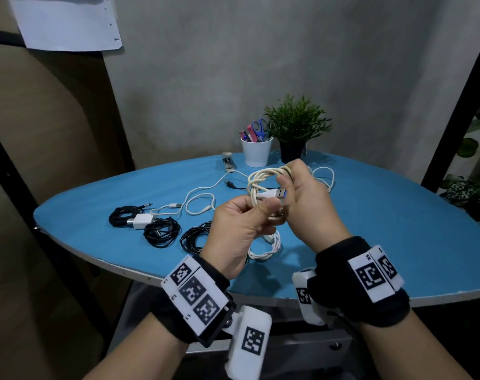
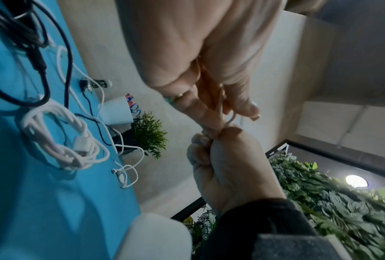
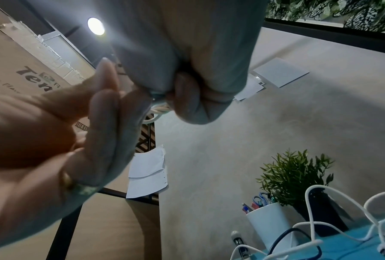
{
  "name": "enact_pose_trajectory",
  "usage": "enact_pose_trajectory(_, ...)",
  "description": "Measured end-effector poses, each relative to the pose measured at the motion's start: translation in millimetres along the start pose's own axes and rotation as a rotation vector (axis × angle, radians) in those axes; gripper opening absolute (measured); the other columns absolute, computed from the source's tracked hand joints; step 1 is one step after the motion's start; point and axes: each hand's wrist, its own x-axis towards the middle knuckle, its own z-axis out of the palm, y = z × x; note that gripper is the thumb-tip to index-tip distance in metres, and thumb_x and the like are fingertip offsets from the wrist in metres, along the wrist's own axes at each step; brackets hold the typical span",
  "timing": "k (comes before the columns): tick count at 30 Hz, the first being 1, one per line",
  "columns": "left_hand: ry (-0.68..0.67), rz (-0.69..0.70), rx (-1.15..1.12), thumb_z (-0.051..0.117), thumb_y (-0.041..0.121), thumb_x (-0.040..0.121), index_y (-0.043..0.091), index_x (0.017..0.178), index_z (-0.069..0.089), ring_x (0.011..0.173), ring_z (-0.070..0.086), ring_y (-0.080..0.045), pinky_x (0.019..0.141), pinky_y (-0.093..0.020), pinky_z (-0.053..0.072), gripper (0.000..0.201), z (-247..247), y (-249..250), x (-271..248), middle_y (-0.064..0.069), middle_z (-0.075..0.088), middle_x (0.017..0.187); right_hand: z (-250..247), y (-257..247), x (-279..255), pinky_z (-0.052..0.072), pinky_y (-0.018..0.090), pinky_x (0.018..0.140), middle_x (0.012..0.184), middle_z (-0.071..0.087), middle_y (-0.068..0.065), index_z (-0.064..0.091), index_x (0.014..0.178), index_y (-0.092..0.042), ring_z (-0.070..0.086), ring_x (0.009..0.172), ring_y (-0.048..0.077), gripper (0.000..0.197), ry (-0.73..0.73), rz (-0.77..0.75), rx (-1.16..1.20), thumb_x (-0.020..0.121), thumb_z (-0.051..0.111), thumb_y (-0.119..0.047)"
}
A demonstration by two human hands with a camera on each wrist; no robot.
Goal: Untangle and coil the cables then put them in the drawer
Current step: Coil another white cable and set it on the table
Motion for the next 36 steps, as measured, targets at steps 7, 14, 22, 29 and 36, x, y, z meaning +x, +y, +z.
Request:
enact_pose_trajectory(7,0.056,0.008,0.052,0.07,0.032,0.06,0.013,0.072,0.053,0.053,0.062,-0.014,0.045,-0.018,0.037,0.028,0.8,-3.3,2.7,-0.004,0.067,0.069,0.2,-0.6,-5.2,0.034,0.017,0.045,0.064,0.049,0.004,0.04,0.089,-0.011,0.046,0.053,0.009,0.012,-0.041,0.002,-0.008,0.098,0.042,-0.019)
enact_pose_trajectory(14,0.001,-0.133,0.049,0.069,0.032,0.064,0.017,0.076,0.055,0.05,0.048,-0.006,0.051,-0.021,0.034,0.025,-3.7,2.9,7.5,0.006,0.056,0.057,2.5,7.2,-11.5,0.034,0.032,0.056,0.07,0.055,0.013,0.043,0.092,-0.005,0.047,0.062,0.028,0.012,-0.134,-0.035,0.047,0.098,0.041,-0.016)
enact_pose_trajectory(22,0.019,-0.166,0.048,0.062,0.028,0.082,0.023,0.076,0.057,0.048,0.044,-0.005,0.051,-0.021,0.031,0.01,-10.8,4.0,5.9,0.007,0.048,0.059,5.2,16.0,-9.1,0.034,0.021,0.052,0.067,0.051,0.001,0.047,0.088,-0.011,0.044,0.047,0.001,0.016,-0.214,0.075,0.297,0.099,0.042,-0.022)
enact_pose_trajectory(29,0.068,-0.079,0.233,0.062,0.016,0.088,0.019,0.079,0.049,0.043,0.043,-0.007,0.046,-0.022,0.034,0.016,-11.3,3.1,5.5,0.006,0.051,0.059,6.1,20.6,-6.4,0.032,0.031,0.053,0.068,0.045,0.001,0.047,0.086,-0.015,0.038,0.054,0.012,0.019,-0.191,0.069,0.294,0.097,0.041,-0.03)
enact_pose_trajectory(36,0.081,-0.09,0.426,0.046,0.003,0.086,0.02,0.073,0.037,0.05,0.033,-0.011,0.046,-0.023,0.026,0.022,-10.7,-3.5,7.4,0.001,0.039,0.063,9.3,16.7,-6.0,0.033,0.031,0.056,0.063,0.041,-0.004,0.047,0.083,-0.012,0.038,0.054,0.012,0.02,-0.182,0.052,0.226,0.098,0.041,-0.024)
